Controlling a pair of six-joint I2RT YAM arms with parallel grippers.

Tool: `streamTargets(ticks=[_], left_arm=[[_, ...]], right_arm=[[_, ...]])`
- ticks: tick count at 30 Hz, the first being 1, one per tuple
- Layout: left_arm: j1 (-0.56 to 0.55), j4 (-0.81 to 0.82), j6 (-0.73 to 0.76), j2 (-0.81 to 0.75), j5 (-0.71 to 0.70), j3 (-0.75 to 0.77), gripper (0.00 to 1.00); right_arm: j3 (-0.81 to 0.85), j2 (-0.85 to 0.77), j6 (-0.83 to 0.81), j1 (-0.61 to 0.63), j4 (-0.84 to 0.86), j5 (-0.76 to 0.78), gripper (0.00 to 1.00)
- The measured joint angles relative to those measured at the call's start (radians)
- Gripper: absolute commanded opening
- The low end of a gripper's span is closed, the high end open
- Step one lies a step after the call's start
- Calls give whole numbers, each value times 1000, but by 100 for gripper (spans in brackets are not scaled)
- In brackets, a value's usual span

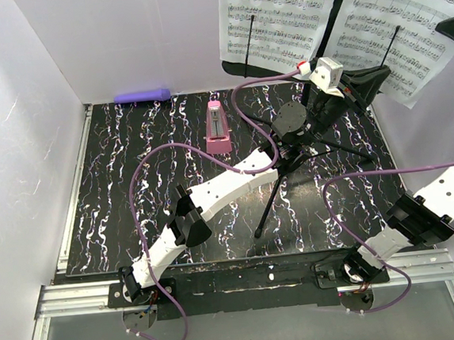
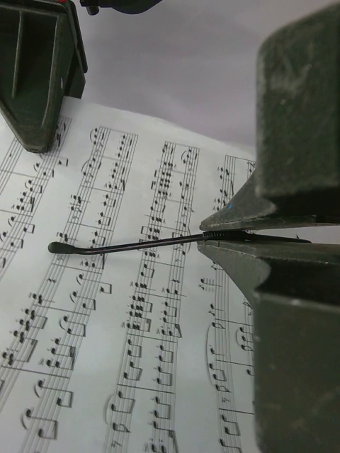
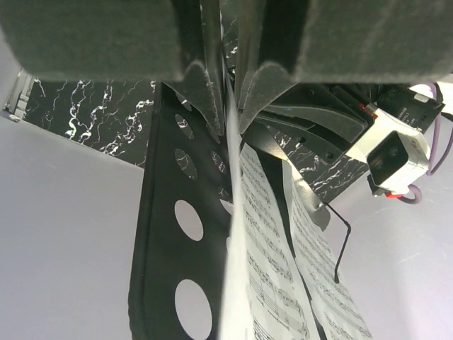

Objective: Set up the instrument practice props

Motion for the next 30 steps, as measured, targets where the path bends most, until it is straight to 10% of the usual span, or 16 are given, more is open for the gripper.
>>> streamTargets(ticks=[14, 21, 30], left_arm=[[-6, -8, -11, 0, -41, 0, 17], [-11, -13, -19, 0, -49, 0, 8], [-10, -13, -23, 0, -50, 0, 4]], right_arm=[[-16, 0, 11, 2, 25, 0, 41], [-71, -15, 45, -57, 82, 0, 43], [-184, -81, 108, -97, 204, -1, 8]])
